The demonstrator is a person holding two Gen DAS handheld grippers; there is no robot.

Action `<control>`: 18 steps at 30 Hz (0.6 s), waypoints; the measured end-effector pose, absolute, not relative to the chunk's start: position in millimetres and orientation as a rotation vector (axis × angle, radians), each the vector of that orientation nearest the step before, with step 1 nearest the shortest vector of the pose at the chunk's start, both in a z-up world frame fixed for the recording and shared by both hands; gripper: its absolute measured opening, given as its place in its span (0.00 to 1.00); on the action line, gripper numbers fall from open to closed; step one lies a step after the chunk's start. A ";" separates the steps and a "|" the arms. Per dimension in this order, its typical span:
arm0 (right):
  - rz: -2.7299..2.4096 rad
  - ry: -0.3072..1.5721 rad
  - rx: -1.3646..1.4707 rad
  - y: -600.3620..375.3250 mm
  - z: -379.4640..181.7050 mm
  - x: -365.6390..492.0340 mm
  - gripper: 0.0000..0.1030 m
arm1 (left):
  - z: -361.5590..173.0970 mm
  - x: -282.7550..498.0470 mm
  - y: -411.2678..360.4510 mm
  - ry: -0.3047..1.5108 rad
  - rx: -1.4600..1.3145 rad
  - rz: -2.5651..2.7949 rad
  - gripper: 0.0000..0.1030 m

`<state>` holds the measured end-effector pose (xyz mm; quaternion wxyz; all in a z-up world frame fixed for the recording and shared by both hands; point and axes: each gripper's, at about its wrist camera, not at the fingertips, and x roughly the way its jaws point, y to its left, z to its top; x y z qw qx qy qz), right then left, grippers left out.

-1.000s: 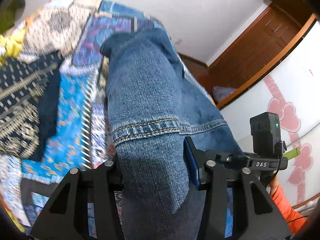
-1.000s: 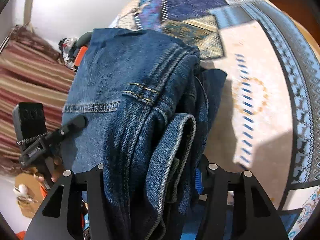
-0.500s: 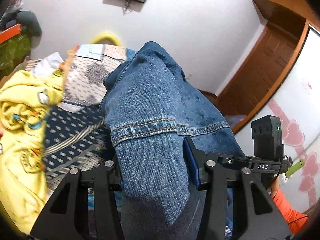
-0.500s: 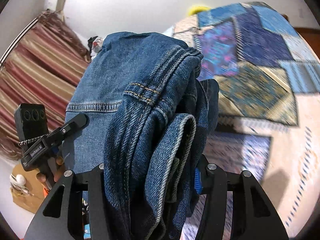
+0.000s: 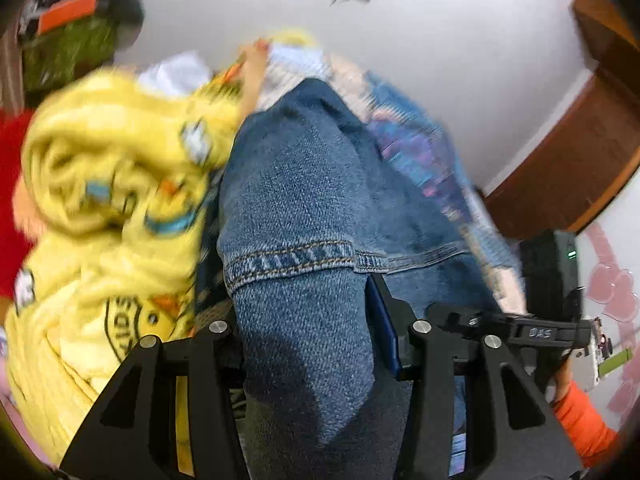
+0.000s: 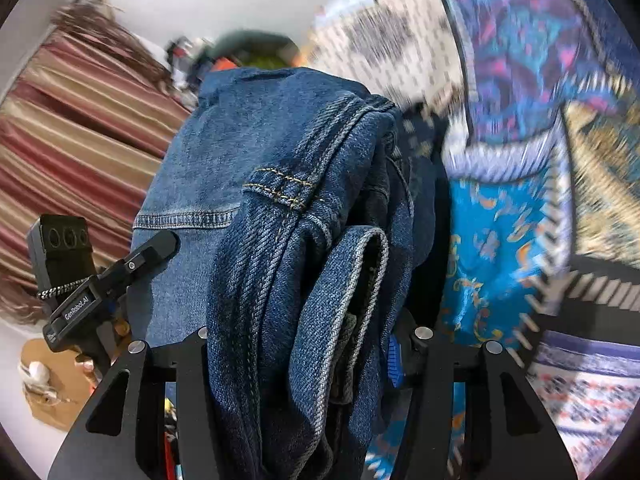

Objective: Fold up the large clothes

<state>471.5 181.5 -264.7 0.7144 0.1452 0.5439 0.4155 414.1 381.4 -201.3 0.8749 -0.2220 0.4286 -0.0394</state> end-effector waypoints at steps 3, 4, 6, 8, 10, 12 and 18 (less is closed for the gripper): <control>0.884 1.247 0.265 189.2 -289.7 471.4 0.47 | -236.6 412.1 387.2 0.952 -0.473 -0.064 0.51; 0.891 1.245 0.255 188.8 -293.6 470.3 0.48 | -240.2 409.0 389.0 0.938 -0.476 -0.070 0.56; 0.906 1.224 0.233 186.3 -293.4 465.7 0.48 | -238.9 399.1 391.5 0.910 -0.484 -0.065 0.60; 0.892 1.221 0.206 180.1 -290.7 463.3 0.49 | -236.6 394.2 390.0 0.914 -0.465 -0.046 0.61; 0.872 1.208 0.180 175.6 -282.8 455.7 0.53 | -230.7 385.6 385.2 0.911 -0.419 -0.017 0.61; 0.845 1.178 0.133 173.1 -274.3 447.1 0.56 | -222.6 374.8 376.5 0.908 -0.357 0.013 0.64; 0.766 1.105 -0.024 163.1 -259.5 425.0 0.61 | -220.4 350.0 345.0 0.966 -0.188 0.066 0.75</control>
